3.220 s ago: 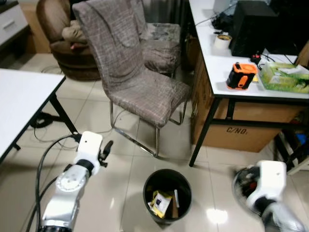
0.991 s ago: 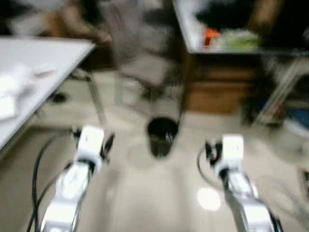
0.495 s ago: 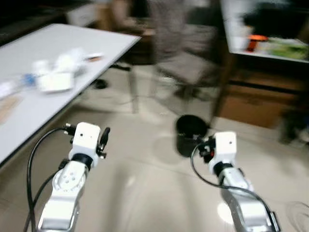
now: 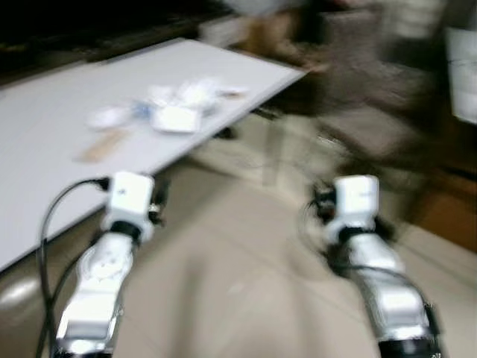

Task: Picking trash to rubbish bin

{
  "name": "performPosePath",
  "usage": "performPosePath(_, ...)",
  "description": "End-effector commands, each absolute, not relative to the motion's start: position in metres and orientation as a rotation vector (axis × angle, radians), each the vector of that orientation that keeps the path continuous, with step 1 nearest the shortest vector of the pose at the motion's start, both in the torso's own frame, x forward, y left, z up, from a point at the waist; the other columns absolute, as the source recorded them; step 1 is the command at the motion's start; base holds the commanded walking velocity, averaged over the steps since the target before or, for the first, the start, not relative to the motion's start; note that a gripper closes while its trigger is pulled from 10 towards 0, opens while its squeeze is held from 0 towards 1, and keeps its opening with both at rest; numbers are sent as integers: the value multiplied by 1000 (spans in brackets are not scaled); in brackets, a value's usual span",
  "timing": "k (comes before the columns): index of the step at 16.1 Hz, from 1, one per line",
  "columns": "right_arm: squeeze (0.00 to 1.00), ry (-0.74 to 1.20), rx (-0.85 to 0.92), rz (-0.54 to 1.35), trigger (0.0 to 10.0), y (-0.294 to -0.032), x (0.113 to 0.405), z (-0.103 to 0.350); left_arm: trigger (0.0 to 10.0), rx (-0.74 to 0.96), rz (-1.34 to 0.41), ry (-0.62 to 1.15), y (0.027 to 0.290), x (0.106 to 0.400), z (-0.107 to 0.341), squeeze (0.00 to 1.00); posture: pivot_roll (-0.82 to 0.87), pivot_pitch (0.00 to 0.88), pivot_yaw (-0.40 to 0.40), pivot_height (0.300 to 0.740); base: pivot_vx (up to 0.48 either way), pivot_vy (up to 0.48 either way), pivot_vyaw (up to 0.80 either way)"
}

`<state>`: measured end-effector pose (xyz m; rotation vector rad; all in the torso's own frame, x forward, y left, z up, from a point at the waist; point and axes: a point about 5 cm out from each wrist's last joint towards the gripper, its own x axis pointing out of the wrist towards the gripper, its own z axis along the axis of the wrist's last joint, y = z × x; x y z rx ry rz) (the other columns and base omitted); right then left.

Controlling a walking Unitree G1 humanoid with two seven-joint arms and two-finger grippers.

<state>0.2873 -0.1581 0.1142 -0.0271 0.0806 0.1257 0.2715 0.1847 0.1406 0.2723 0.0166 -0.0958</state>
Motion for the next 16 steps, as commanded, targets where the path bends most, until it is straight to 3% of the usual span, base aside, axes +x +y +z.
performPosePath(1, 0, 62, -16, 165, 10000, -148, 291, 120, 10000, 287, -69, 11, 191, 274, 146, 0, 2, 0, -25, 740, 368, 0, 800)
performPosePath(3, 0, 62, -28, 175, 10000, -147, 291, 120, 10000, 298, -66, 12, 192, 277, 147, 0, 2, 0, -25, 740, 368, 0, 797)
performPosePath(13, 0, 100, -38, 187, 10000, -147, 283, 112, 10000, 280, -105, 20, 189, 302, 149, 0, -8, 0, -17, 740, 372, 0, 0)
performPosePath(14, 0, 105, -28, 180, 10000, -148, 281, 112, 10000, 210, -115, 44, 187, 303, 146, 416, -17, 0, -8, 740, 375, 0, 0)
performPosePath(15, 0, 105, -25, 179, 10000, -148, 280, 111, 10000, 193, -115, 51, 186, 303, 146, 1000, -23, 0, -4, 740, 379, 0, 0)
performPosePath(16, 0, 105, -33, 179, 10000, -148, 279, 112, 10000, 179, -125, 55, 184, 304, 145, 1000, -27, 0, -2, 740, 379, 0, 0)
